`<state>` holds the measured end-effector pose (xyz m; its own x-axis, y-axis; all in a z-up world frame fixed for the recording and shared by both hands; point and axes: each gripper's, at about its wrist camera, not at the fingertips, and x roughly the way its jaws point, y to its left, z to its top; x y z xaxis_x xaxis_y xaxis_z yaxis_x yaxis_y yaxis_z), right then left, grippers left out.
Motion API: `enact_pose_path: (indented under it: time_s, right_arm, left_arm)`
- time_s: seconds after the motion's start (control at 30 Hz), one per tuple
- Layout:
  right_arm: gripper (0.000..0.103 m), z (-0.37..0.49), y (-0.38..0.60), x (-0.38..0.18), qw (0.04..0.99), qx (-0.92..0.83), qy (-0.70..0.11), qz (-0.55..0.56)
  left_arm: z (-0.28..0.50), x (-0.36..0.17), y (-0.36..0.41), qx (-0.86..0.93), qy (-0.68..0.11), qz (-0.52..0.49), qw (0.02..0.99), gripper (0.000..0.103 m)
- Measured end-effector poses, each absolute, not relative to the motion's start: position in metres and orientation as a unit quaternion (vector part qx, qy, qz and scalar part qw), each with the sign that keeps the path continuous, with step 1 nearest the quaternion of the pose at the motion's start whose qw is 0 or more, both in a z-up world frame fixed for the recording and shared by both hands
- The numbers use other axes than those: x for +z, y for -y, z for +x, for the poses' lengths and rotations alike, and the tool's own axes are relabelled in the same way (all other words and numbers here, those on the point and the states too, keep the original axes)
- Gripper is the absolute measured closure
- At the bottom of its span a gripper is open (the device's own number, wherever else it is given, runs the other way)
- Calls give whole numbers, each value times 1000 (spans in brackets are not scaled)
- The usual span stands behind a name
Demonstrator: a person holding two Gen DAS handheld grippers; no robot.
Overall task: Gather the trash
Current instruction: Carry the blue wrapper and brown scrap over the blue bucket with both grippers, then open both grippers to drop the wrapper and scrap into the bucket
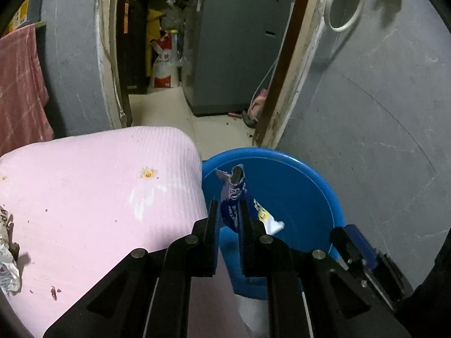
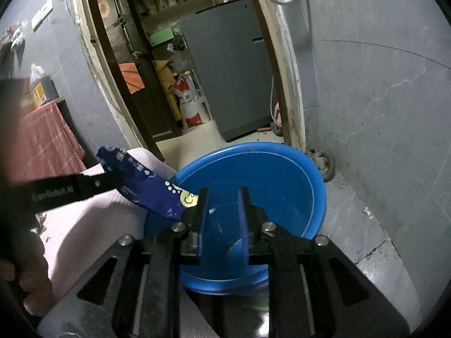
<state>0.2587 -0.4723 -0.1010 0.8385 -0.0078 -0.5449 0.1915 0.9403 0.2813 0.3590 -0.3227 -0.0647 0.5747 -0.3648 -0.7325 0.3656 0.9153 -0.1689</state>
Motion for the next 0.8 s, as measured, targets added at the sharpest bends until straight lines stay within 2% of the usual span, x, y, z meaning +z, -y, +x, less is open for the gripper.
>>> enact_pose_path:
  time_s: [0.13,0.27,0.4,0.5,0.7,0.77,0.8]
  right_arm:
    - [68,254,474,-88,947,-60,-268,166]
    - [59,241,474,-71,952,-65,-250,164]
    - [49,227,468,-47,959,-69,-228,155]
    - [41,216,460,-27,965,-68,-206,147]
    - [17,197,436,10,977,-48,-162,132]
    - [12,188,421,23,982,-35,-143,121]
    - [7,186,417,26,983,-31,-137,117]
  left_arm:
    - [356,-58,315,-215,-411,-10,886,92]
    - [346,-44,312,-231,-401,-21,886,75]
    - [335,-26,300,-241,-384,-38,891,71]
    - [324,-7,283,-244,-358,-54,900,63]
    - [295,32,238,-231,-291,-66,926,43]
    - [284,44,219,-220,-268,-68,935,29]
    - [280,49,213,-215,-259,-71,939,25]
